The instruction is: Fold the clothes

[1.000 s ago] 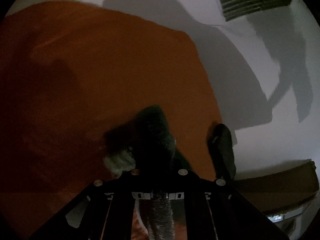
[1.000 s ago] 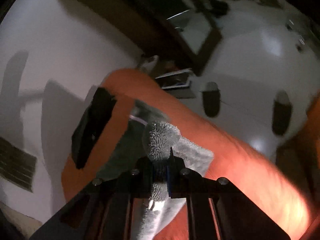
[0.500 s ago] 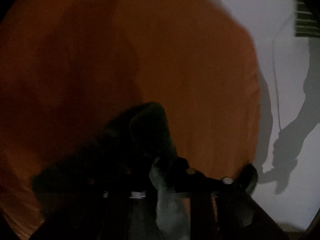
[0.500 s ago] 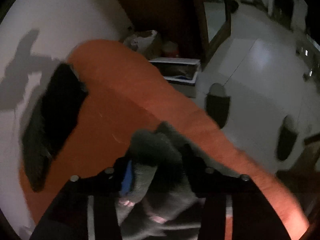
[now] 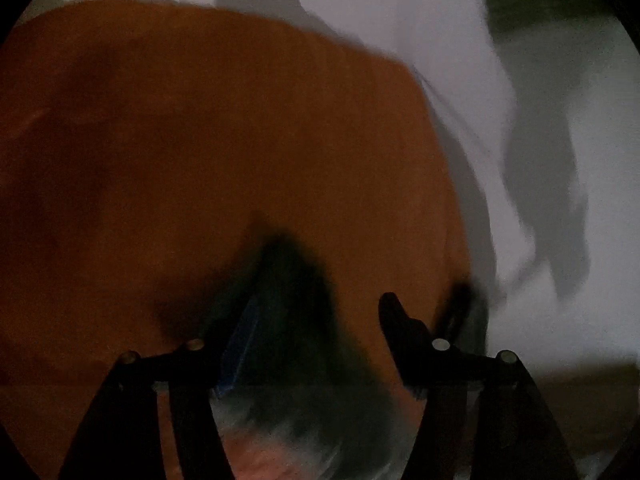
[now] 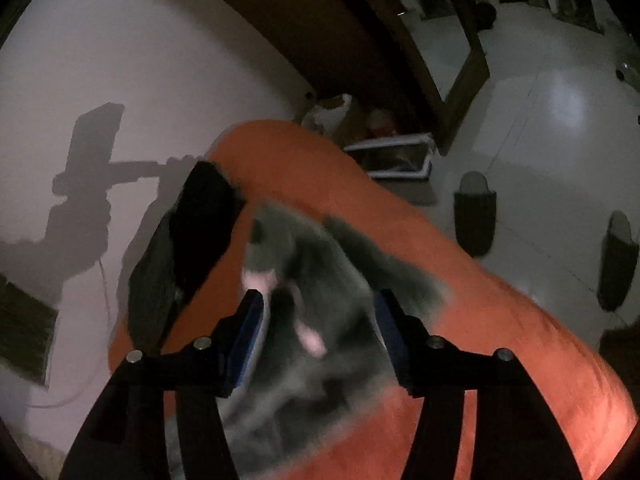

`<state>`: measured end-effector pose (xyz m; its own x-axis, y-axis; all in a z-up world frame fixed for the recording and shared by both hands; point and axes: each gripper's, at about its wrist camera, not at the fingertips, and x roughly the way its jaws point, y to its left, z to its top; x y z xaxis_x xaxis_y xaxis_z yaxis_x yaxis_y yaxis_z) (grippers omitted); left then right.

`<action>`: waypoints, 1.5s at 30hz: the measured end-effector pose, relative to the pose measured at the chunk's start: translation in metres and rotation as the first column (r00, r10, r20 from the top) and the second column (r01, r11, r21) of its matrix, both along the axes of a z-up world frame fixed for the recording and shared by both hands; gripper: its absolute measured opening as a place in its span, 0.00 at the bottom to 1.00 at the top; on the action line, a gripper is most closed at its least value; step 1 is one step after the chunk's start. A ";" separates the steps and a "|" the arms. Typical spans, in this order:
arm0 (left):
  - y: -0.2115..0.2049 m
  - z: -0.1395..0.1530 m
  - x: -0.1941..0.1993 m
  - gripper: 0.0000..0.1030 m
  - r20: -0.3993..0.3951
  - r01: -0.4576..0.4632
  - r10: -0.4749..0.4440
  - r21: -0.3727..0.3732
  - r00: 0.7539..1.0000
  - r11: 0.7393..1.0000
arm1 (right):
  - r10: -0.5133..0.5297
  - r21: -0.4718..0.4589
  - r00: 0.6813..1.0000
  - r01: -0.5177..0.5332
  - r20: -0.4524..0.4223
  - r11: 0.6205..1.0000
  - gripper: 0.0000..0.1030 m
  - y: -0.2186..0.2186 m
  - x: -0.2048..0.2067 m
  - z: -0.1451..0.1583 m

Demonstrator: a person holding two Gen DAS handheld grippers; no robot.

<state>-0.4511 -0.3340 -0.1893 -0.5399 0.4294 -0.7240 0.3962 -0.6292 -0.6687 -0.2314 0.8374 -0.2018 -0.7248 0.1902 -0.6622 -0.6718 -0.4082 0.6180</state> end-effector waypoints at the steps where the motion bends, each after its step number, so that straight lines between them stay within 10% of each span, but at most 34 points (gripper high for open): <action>1: 0.005 -0.013 0.019 0.63 0.012 0.042 -0.043 0.028 0.999 0.999 | 0.029 -0.022 0.999 -0.029 -0.024 0.999 0.56 -0.015 0.016 -0.009; 5: 0.018 -0.084 0.078 0.62 0.125 0.067 -0.098 0.230 0.987 0.971 | 0.182 -0.169 0.979 -0.195 -0.090 0.966 0.56 -0.073 0.048 -0.055; 11: 0.056 -0.106 0.081 0.63 0.180 0.057 -0.117 0.311 0.977 0.949 | 0.341 -0.288 0.933 -0.361 -0.119 0.887 0.56 -0.129 -0.017 -0.097; 16: 0.087 -0.110 0.035 0.65 0.199 0.095 -0.117 0.120 0.973 0.988 | 0.432 -0.299 0.889 -0.458 -0.152 0.837 0.56 -0.176 -0.086 -0.089; 18: 0.094 -0.122 0.022 0.34 0.237 0.072 -0.077 0.028 0.968 0.997 | 0.482 -0.299 0.860 -0.510 -0.167 0.806 0.56 -0.202 -0.114 -0.081; 22: 0.088 -0.111 0.050 0.15 0.102 0.041 -0.042 0.006 0.994 0.999 | 0.592 -0.335 0.771 -0.635 -0.234 0.696 0.56 -0.267 -0.161 -0.070; 27: 0.029 -0.116 0.116 0.15 -0.058 0.046 -0.036 0.191 0.998 0.980 | 0.713 -0.288 0.658 -0.750 -0.240 0.595 0.56 -0.325 -0.196 -0.064; 30: 0.020 -0.163 0.112 0.15 -0.049 0.048 -0.035 0.286 0.998 0.957 | 0.698 -0.221 0.695 -0.718 -0.172 0.660 0.56 -0.305 -0.188 -0.070; 37: 0.033 -0.166 0.093 0.17 -0.107 0.126 -0.099 0.295 0.989 0.947 | 0.273 -0.285 0.958 -0.287 -0.090 0.915 0.56 -0.150 -0.079 -0.097; 45: 0.045 -0.171 0.116 0.18 -0.041 0.075 -0.065 0.310 0.997 0.948 | 0.065 -0.270 0.998 -0.065 -0.010 0.961 0.49 -0.020 -0.061 -0.104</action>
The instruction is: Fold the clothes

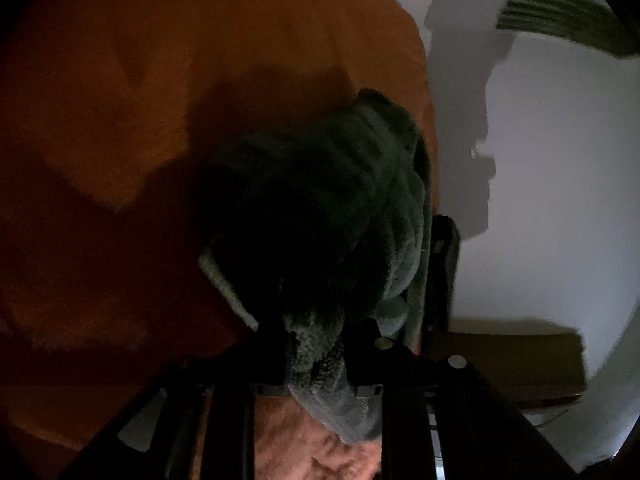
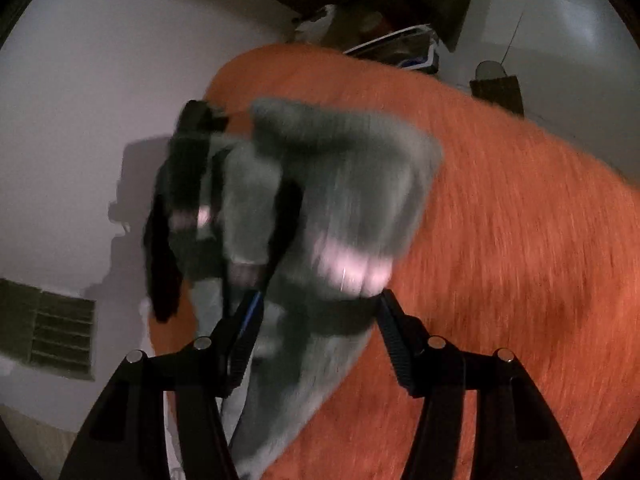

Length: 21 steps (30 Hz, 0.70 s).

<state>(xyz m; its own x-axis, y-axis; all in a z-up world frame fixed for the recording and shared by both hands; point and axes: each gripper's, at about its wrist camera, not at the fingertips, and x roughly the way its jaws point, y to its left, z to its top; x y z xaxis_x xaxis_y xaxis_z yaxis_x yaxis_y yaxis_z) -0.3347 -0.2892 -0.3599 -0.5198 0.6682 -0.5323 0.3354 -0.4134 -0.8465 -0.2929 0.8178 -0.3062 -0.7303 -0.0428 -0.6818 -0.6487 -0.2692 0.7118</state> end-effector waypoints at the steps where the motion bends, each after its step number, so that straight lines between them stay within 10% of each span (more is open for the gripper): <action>1: 0.003 0.009 -0.005 0.17 -0.004 -0.007 0.007 -0.009 1.000 1.000 | -0.018 0.027 0.999 0.017 0.035 1.000 0.36 0.001 -0.008 0.000; 2: 0.006 0.017 -0.010 0.16 -0.007 -0.014 0.013 -0.018 1.000 1.000 | -0.047 0.014 0.998 0.047 0.050 0.999 0.11 0.003 -0.004 -0.001; 10: 0.005 0.111 -0.027 0.14 -0.195 0.035 -0.073 -0.195 0.978 0.980 | -0.068 0.004 0.997 0.068 0.048 0.998 0.10 -0.053 0.116 0.056; 15: -0.039 0.018 -0.005 0.14 0.002 0.063 -0.064 -0.144 0.998 0.988 | -0.025 -0.219 0.996 0.043 0.087 0.975 0.13 -0.081 0.156 -0.020; 21: -0.029 -0.025 0.020 0.18 -0.014 -0.008 0.007 -0.046 1.000 0.999 | -0.065 -0.025 0.988 0.069 0.137 0.997 0.39 -0.093 0.186 0.029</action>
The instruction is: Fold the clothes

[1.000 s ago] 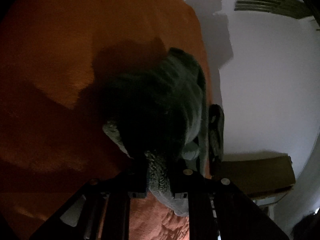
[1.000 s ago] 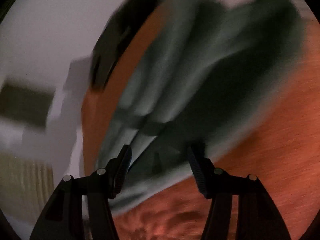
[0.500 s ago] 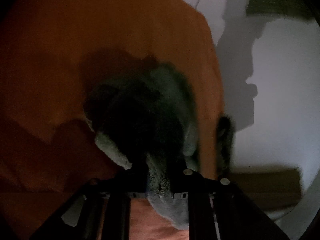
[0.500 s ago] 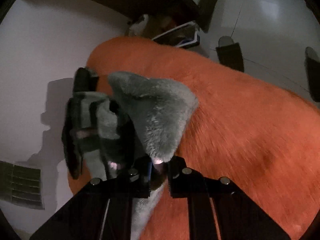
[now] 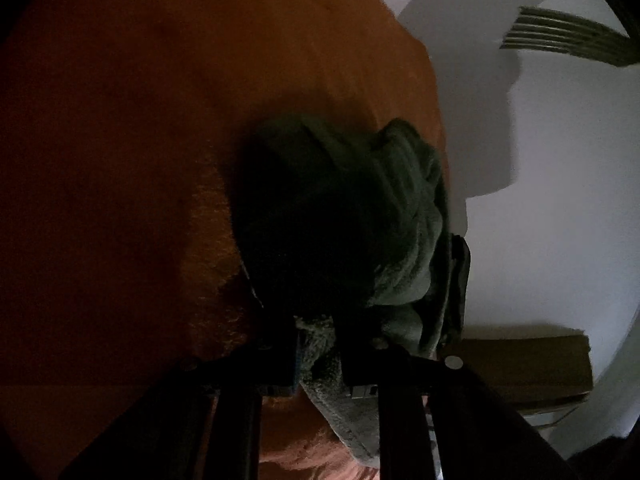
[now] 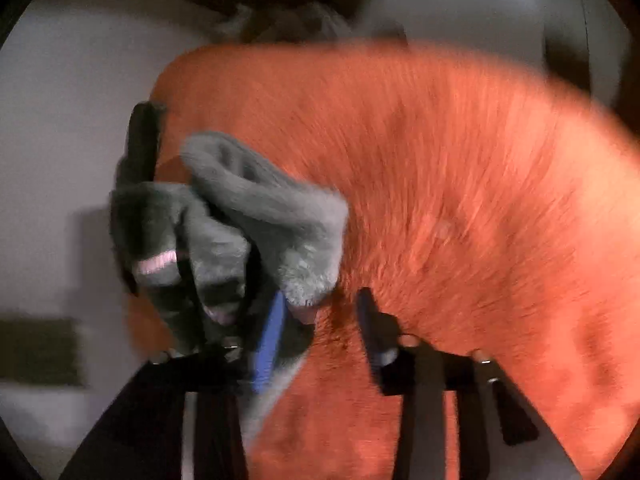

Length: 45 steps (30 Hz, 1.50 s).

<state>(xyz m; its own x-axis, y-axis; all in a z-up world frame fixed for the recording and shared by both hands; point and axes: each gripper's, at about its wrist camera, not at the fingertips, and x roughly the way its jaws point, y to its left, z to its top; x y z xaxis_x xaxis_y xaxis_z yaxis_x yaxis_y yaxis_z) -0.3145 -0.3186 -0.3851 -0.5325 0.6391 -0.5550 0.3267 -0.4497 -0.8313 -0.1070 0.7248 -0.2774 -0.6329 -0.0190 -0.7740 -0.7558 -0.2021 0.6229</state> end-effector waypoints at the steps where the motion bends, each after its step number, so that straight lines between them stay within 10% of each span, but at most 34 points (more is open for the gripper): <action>1: 0.002 -0.002 0.000 0.19 0.003 -0.002 0.002 0.007 1.000 1.000 | 0.049 0.081 0.999 -0.047 -0.025 0.996 0.39 -0.006 -0.006 0.020; 4: 0.007 -0.006 0.000 0.19 0.012 -0.017 0.017 0.030 1.000 0.999 | 0.189 0.095 0.977 -0.180 -0.097 0.979 0.39 -0.016 -0.044 0.030; 10: -0.010 0.011 0.012 0.24 0.042 -0.072 0.069 0.063 0.997 0.995 | 0.144 -0.078 0.988 -0.147 -0.049 0.986 0.38 0.008 -0.106 -0.039; 12: -0.004 0.015 0.016 0.28 0.061 -0.078 0.075 0.049 0.995 0.996 | 0.068 -0.116 0.996 -0.075 -0.063 0.990 0.15 0.014 -0.103 -0.047; 18: 0.032 0.056 0.018 0.19 0.040 -0.122 0.127 -0.100 0.991 0.987 | 0.057 0.056 0.982 -0.047 -0.182 0.997 0.12 0.016 -0.074 0.054; 23: 0.067 0.053 0.001 0.19 0.053 -0.070 0.077 -0.137 0.996 0.988 | -0.001 0.005 1.000 0.001 -0.016 1.000 0.12 0.039 -0.035 0.015; 27: 0.088 0.037 -0.020 0.19 0.087 -0.021 0.031 -0.121 0.996 0.992 | 0.074 0.002 0.996 -0.074 -0.050 0.997 0.12 0.022 -0.051 0.017; 29: 0.098 0.040 -0.032 0.23 0.099 0.044 -0.029 -0.152 0.995 0.987 | 0.202 0.147 0.976 -0.212 0.075 0.966 0.13 0.035 -0.069 0.018; 32: 0.107 0.032 -0.037 0.25 0.125 0.045 -0.031 -0.110 0.992 0.993 | 0.138 -0.024 0.990 -0.139 -0.034 0.990 0.15 0.048 -0.051 -0.016; 38: 0.130 0.032 -0.047 0.22 0.088 -0.022 0.031 -0.105 0.996 0.994 | 0.133 0.053 0.971 -0.125 -0.200 0.991 0.15 0.048 -0.042 -0.005; 43: 0.156 0.064 -0.090 0.20 -0.035 -0.004 -0.001 -0.146 0.999 0.989 | 0.203 0.182 0.805 -0.121 -0.558 0.976 0.14 0.051 -0.053 0.061; 45: 0.159 0.054 -0.089 0.20 -0.021 0.004 -0.007 -0.151 1.000 0.989 | 0.234 0.232 0.793 -0.120 -0.563 0.965 0.14 0.058 -0.061 0.062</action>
